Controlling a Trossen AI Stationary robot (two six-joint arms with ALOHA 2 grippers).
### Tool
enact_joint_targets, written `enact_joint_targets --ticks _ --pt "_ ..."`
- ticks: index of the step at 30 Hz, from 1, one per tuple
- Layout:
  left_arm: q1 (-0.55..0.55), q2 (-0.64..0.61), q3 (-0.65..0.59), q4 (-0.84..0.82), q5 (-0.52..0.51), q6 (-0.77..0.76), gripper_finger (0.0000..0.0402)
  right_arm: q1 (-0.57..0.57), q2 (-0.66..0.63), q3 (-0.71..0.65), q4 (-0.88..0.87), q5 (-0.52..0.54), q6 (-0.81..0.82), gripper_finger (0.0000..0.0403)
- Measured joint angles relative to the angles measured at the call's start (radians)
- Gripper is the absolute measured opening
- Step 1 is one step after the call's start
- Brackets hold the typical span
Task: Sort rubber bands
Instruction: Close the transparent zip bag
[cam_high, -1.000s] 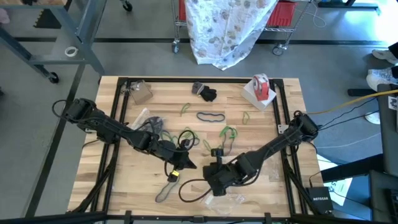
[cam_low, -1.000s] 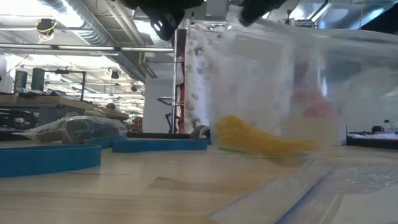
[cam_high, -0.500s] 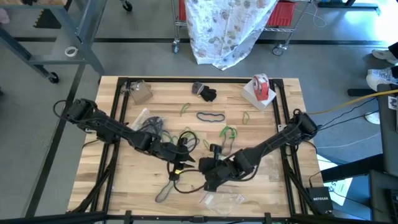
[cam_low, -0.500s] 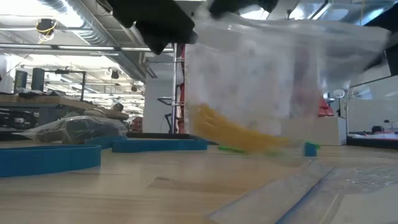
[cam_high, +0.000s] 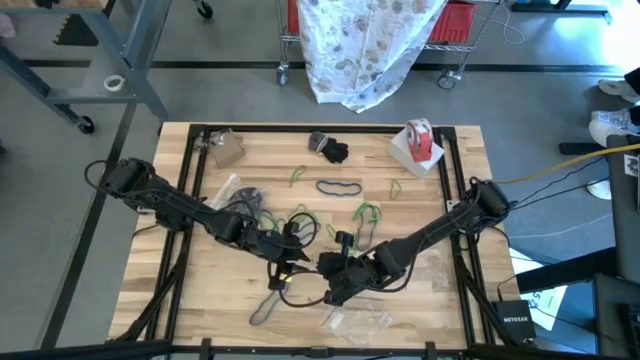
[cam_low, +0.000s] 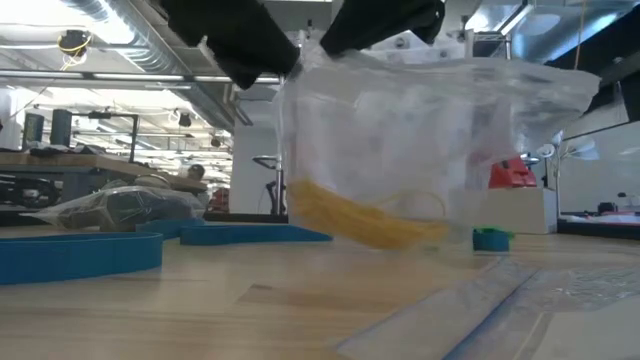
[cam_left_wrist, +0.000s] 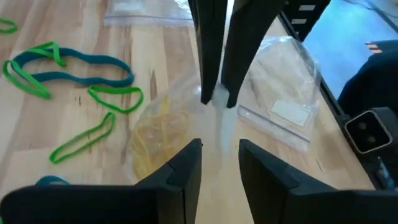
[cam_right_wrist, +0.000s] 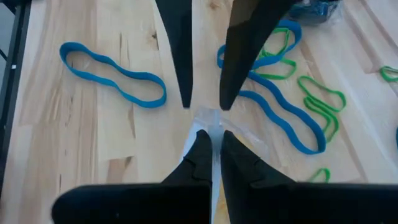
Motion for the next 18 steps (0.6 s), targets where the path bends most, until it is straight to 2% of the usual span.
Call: enact_joint_targets --ticks 6,18 --pt "-0.006 -0.035 0.000 0.007 0.002 0.005 0.0100 0.000 0.000 0.000 0.000 -0.002 0.000 0.0010" --pt "0.002 0.050 0.000 0.027 0.002 0.008 0.0100 -0.001 0.000 0.000 0.000 -0.012 0.000 0.0010"
